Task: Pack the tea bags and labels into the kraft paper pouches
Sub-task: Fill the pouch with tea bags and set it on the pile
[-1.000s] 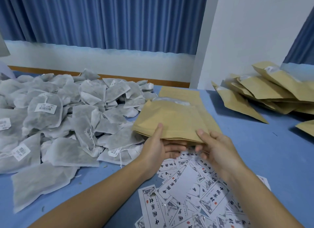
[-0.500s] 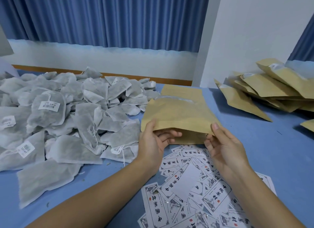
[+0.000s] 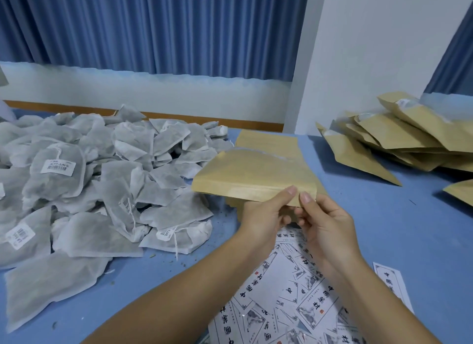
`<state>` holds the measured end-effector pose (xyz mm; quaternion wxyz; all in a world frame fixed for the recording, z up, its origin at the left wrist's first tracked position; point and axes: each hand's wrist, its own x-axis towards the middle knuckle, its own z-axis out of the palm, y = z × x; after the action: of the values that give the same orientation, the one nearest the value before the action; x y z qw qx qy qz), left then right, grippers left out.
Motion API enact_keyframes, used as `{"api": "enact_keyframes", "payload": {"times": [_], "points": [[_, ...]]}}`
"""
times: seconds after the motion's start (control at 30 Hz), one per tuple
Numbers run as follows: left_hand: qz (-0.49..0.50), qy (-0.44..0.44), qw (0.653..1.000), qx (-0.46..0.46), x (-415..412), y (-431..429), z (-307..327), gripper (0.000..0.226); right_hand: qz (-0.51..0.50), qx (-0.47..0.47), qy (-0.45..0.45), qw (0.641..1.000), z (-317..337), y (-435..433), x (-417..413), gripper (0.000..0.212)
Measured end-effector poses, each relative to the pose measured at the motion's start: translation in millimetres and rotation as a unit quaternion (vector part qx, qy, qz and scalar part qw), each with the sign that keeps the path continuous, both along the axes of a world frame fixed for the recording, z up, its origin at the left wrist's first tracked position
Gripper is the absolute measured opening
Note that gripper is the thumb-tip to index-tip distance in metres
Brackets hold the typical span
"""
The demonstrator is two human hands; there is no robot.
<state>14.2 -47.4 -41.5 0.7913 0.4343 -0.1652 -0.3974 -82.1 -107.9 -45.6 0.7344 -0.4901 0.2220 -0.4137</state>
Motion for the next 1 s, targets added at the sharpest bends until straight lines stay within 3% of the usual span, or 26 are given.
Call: {"api": "enact_keyframes", "payload": {"times": [0.17,0.23,0.33,0.53,0.7,0.83,1.0], "points": [[0.016,-0.006,1.000,0.005,-10.5,-7.3,-14.3,0.009,-0.050,0.058,-0.017,0.997,-5.9,4.0,3.3,0.020],[0.015,-0.008,1.000,0.005,-12.1,-4.8,-20.1,0.018,-0.055,0.074,-0.021,0.996,-7.6,5.8,4.4,0.018],[0.014,-0.006,1.000,0.013,-12.1,-3.9,-22.6,0.012,-0.053,0.055,-0.004,0.997,-8.2,6.1,5.3,0.015],[0.013,-0.034,0.999,0.013,-10.4,-5.8,-21.4,0.019,-0.057,0.038,-0.002,0.998,-10.0,2.0,6.0,0.029],[0.030,-0.018,0.999,-0.015,-7.9,-6.4,-17.8,0.011,-0.045,0.024,-0.011,0.999,-10.0,4.1,6.8,0.018],[0.054,0.018,0.998,-0.021,-3.9,-4.7,-13.2,0.031,-0.089,0.016,0.000,0.996,-7.4,4.0,4.3,0.016],[0.025,0.002,1.000,-0.011,-8.1,-4.0,-15.7,0.021,-0.071,0.054,-0.009,0.996,-6.3,7.1,4.4,0.015]]}}
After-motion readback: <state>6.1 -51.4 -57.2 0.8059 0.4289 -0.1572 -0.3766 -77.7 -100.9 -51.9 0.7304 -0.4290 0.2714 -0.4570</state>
